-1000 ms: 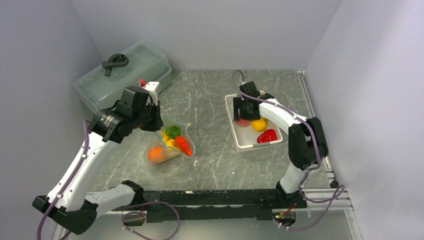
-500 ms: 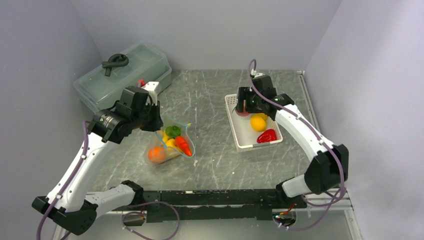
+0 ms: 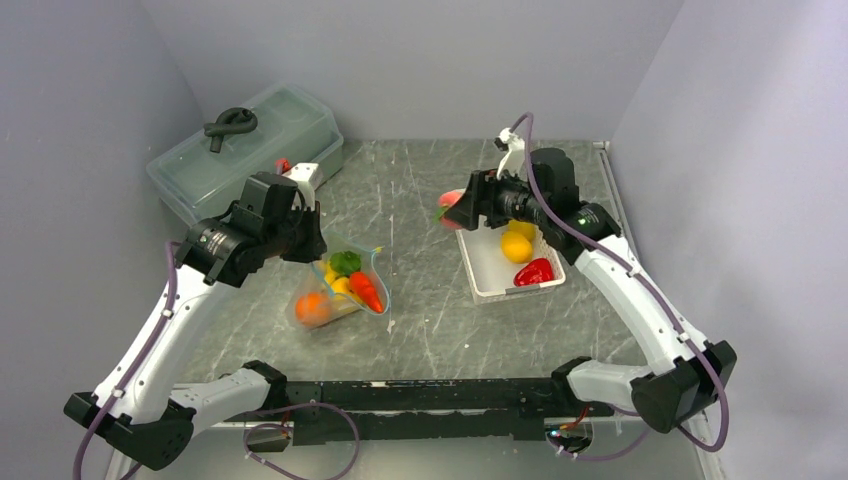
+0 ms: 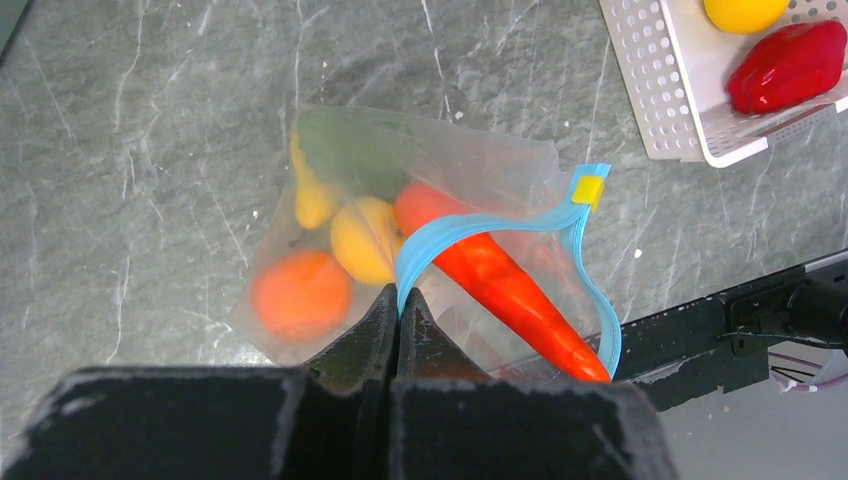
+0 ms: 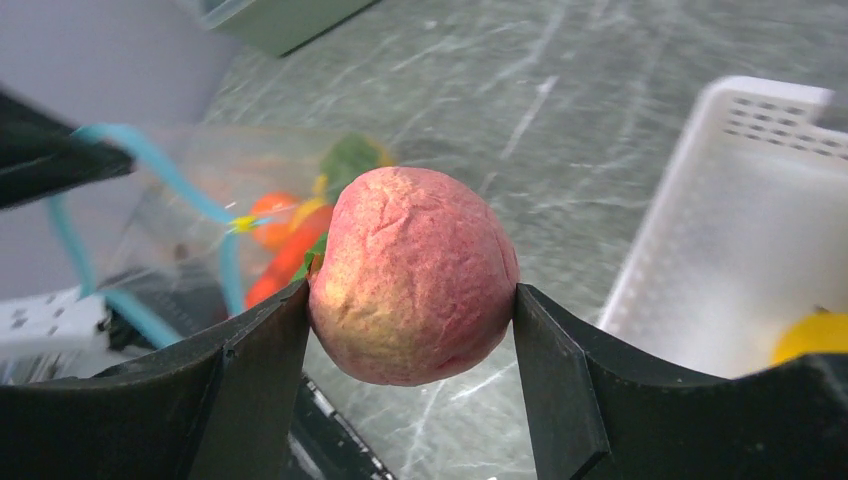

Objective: Place the food in the zip-top bag and seal the zipper
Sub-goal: Place the fake fruit in the zipper food storage bag.

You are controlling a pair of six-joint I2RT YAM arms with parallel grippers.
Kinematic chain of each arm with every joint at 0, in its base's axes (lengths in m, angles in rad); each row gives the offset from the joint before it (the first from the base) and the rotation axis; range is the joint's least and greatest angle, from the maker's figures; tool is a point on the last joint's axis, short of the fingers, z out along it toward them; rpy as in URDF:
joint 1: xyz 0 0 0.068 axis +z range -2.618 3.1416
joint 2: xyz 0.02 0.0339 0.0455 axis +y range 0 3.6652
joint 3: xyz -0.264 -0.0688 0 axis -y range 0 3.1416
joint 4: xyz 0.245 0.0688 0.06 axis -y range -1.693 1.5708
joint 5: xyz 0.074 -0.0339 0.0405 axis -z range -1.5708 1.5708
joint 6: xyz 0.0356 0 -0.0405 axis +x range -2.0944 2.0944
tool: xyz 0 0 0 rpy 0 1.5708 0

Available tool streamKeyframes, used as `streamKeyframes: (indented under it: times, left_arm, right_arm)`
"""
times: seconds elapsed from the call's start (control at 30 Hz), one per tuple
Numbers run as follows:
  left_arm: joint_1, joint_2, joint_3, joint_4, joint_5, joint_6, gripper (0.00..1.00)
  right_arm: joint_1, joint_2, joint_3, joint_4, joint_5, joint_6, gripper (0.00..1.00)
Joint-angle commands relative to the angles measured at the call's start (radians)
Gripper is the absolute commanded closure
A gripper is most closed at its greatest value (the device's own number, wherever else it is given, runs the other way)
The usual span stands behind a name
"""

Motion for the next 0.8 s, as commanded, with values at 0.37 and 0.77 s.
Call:
streamKeyframes:
  times: [0.37,0.77]
  left_arm:
    - [-0.003,0.001,0.017,0.049,0.014,-0.015,1.00]
    - [-0.003,0.022,0.027,0.050,0.068,-0.019,1.00]
  right_arm:
    - [0.306,0.026,0.135,0.128,-0.167,-0.058,0.72]
    - [0.406,0.112,0.183,0.191,-0.220,-0.048,0.72]
